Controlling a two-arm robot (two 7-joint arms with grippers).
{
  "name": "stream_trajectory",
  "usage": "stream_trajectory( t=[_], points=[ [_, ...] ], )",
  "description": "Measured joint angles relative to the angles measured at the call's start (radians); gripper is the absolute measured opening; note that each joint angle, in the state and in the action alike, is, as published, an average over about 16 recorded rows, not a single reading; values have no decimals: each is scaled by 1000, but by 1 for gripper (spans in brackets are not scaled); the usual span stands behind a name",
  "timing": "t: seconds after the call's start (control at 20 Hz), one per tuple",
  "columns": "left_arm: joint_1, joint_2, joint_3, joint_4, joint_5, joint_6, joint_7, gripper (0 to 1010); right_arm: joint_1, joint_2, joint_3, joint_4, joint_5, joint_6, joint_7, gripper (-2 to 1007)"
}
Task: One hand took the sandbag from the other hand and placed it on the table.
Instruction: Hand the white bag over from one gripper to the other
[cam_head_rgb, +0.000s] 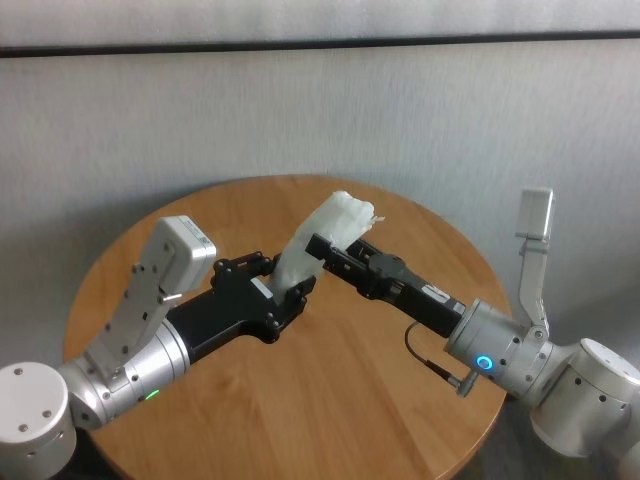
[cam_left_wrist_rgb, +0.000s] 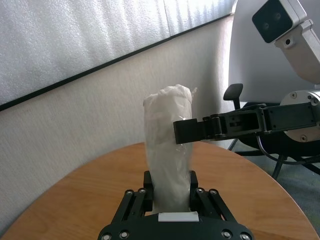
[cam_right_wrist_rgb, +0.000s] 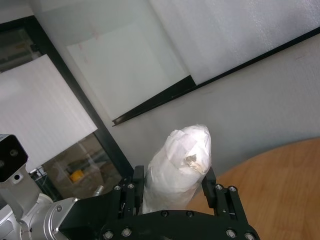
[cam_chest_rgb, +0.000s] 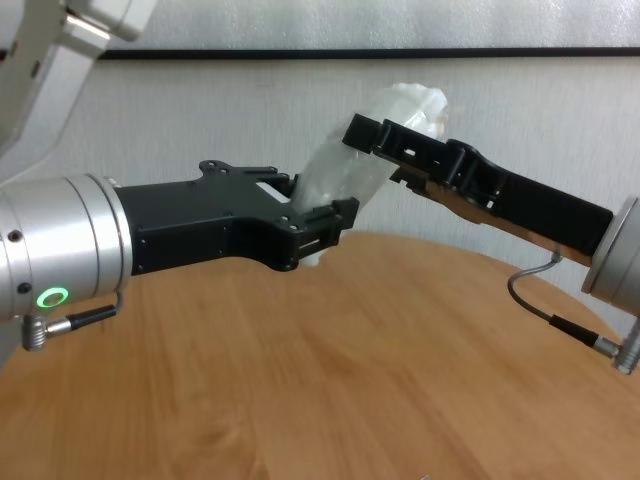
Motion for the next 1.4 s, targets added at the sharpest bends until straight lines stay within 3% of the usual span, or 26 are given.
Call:
stream_trajectory(
  t=[0.5, 1.4],
  points=[
    [0, 0, 0, 0, 0, 0, 0, 411, -1, 1, 1, -1, 1, 0, 0, 564],
    [0, 0, 0, 0, 0, 0, 0, 411, -2, 1, 2, -1, 2, 0, 4, 548]
  ],
)
